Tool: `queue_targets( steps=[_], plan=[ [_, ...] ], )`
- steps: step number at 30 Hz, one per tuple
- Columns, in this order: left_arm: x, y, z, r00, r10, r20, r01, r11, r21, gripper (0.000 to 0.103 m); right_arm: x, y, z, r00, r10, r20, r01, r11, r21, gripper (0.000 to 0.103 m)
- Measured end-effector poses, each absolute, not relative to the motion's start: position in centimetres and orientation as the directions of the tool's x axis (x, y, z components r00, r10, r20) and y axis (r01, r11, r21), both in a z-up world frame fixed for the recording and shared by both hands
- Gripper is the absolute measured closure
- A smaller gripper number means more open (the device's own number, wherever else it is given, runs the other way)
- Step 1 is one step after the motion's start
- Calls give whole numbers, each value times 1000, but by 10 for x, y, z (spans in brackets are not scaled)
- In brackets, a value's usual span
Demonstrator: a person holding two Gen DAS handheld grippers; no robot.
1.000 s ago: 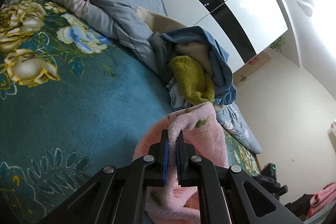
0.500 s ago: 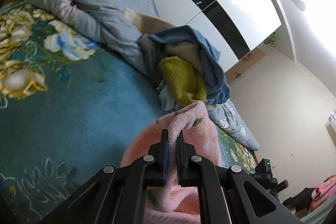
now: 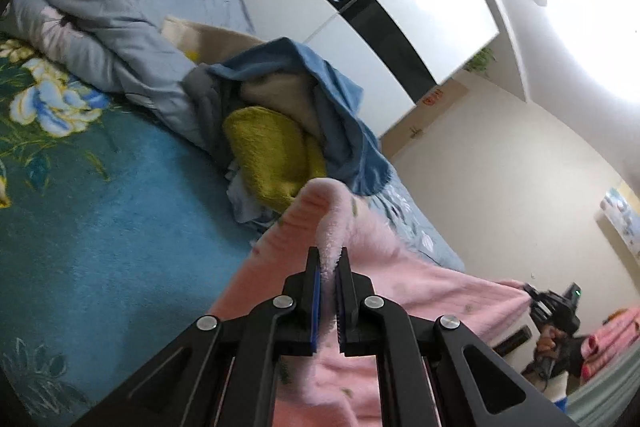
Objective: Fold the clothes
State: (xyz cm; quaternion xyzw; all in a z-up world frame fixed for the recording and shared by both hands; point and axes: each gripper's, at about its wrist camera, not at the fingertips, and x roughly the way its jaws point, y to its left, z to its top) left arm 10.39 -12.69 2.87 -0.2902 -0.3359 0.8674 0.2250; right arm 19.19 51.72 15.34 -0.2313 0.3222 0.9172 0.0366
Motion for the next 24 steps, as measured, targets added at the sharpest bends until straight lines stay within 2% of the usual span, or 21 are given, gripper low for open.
queue_targets(
  steps=[5,9,12,15,17,19,24],
  plan=[
    [101,-154,13,-753,529,-392,-105,-684,-722,97,174,530,97,-820,-71,-568,-321,-764,560,96],
    [91,-170,3,-755,493,-432,-38,-690,-723,97,154,533,48,-779,-126,-614,-356,-717,599,96],
    [79,-177,10,-770,455,-448,-14,-713,-701,97,136,523,44,-774,-154,-614,-333,-726,602,96],
    [72,-194,28,-826,381,-417,8,-730,-683,103,118,505,59,-794,-196,-575,-259,-746,613,96],
    [67,-207,33,-846,342,-409,38,-726,-686,103,104,491,68,-797,-211,-565,-214,-777,592,96],
    [61,-218,32,-850,321,-417,71,-715,-696,103,92,481,65,-779,-220,-587,-204,-796,570,96],
    [55,-196,8,-783,365,-503,99,-726,-681,103,72,471,17,-697,-236,-678,-249,-806,537,95]
  ],
)
